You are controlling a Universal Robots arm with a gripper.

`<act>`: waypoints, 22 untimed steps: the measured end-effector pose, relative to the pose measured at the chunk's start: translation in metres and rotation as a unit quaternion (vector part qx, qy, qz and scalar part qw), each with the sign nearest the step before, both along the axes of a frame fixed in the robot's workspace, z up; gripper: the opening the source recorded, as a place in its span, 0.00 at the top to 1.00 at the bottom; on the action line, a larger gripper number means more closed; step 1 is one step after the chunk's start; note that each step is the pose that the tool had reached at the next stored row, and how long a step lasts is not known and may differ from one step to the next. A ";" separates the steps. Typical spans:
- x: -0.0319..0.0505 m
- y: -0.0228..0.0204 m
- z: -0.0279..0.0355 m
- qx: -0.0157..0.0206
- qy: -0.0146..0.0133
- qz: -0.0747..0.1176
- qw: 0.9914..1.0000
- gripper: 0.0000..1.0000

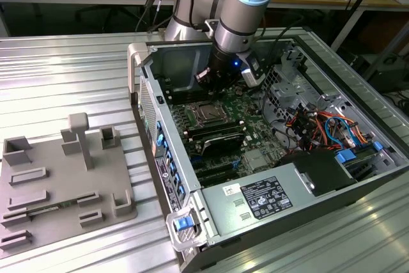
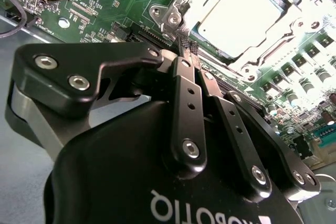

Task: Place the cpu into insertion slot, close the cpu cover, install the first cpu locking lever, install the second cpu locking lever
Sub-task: 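Install the second cpu locking lever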

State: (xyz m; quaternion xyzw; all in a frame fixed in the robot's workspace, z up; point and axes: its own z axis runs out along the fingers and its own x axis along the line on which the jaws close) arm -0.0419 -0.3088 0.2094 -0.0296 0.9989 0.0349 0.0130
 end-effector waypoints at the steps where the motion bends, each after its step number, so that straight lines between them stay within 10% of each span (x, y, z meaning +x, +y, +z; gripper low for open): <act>1: -0.0001 -0.0001 0.0002 0.000 0.000 0.000 1.000 0.89; 22: 0.0001 -0.0066 0.0016 0.002 0.000 0.000 1.000 0.89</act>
